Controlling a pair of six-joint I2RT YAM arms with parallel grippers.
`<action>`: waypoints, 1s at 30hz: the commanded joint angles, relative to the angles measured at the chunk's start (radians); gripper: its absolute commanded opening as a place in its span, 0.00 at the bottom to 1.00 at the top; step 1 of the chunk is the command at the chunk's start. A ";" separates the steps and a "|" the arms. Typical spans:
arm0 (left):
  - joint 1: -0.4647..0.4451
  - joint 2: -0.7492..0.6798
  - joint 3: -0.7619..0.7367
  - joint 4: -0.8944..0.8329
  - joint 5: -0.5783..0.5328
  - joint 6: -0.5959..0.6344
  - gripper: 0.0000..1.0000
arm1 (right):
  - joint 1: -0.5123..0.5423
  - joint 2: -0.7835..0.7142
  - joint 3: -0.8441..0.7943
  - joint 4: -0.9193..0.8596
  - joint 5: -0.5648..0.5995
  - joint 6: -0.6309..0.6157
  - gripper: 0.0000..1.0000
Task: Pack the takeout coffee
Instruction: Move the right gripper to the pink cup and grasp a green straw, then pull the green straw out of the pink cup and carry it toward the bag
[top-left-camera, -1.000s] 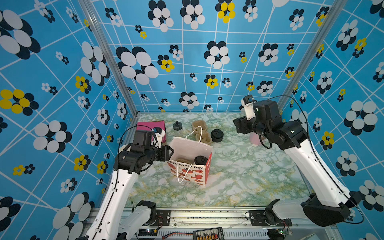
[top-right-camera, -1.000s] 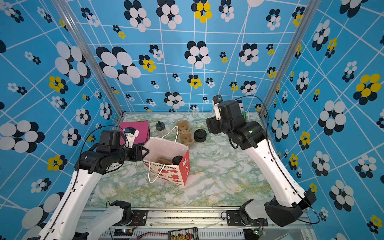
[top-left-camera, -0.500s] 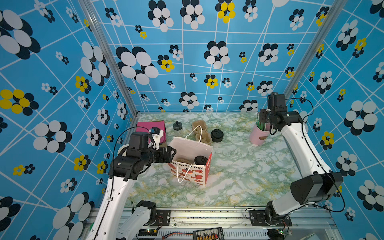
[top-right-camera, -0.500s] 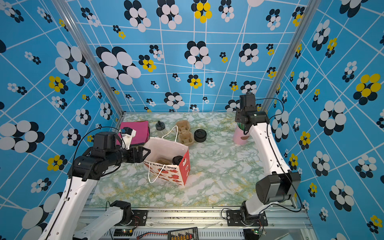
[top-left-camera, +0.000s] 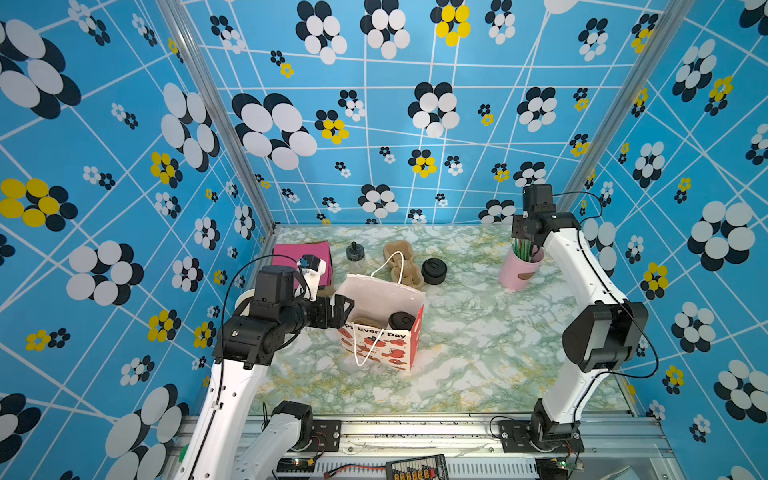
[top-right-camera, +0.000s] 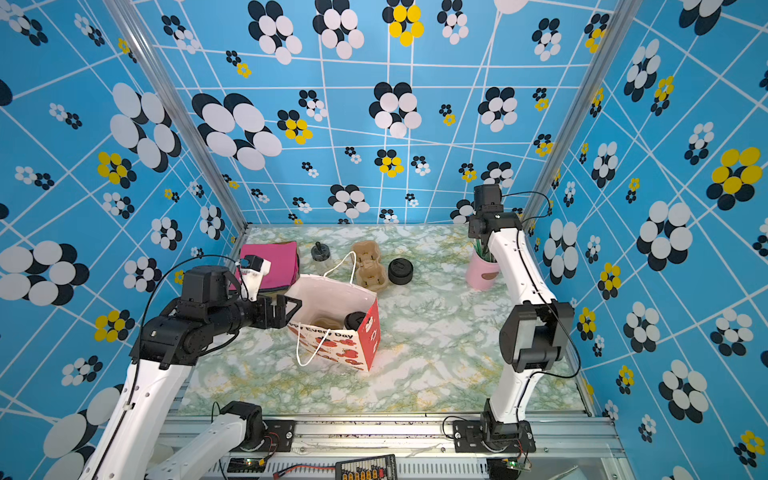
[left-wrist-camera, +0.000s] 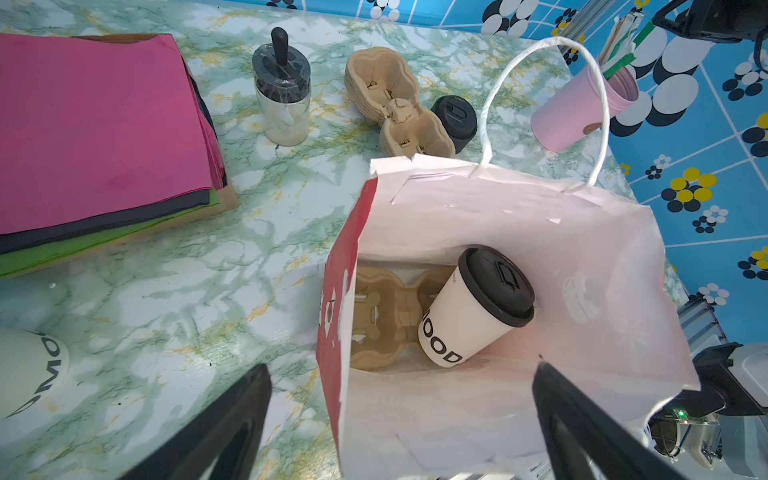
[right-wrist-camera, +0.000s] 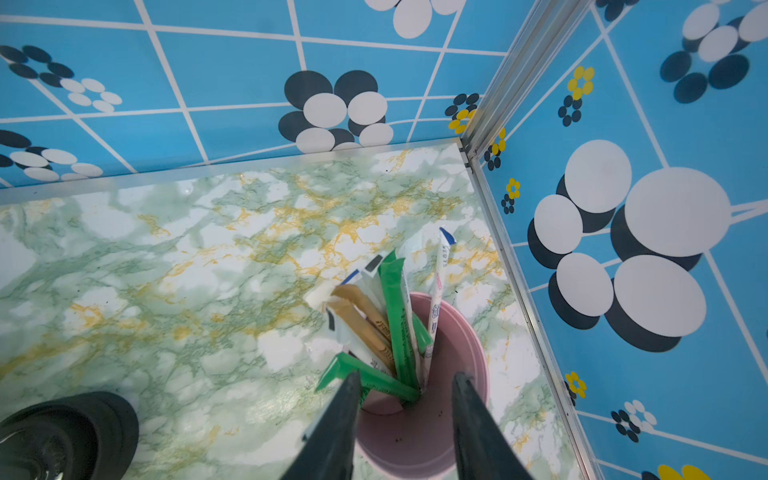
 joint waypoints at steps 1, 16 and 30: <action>0.005 -0.010 -0.008 0.002 0.019 0.020 1.00 | -0.017 0.021 0.036 0.017 0.037 -0.016 0.34; 0.003 -0.004 -0.025 0.008 0.017 0.020 1.00 | -0.029 0.102 0.050 0.043 0.039 -0.053 0.01; 0.004 -0.014 -0.022 0.012 0.022 0.007 1.00 | -0.029 -0.094 0.020 0.002 0.032 -0.019 0.00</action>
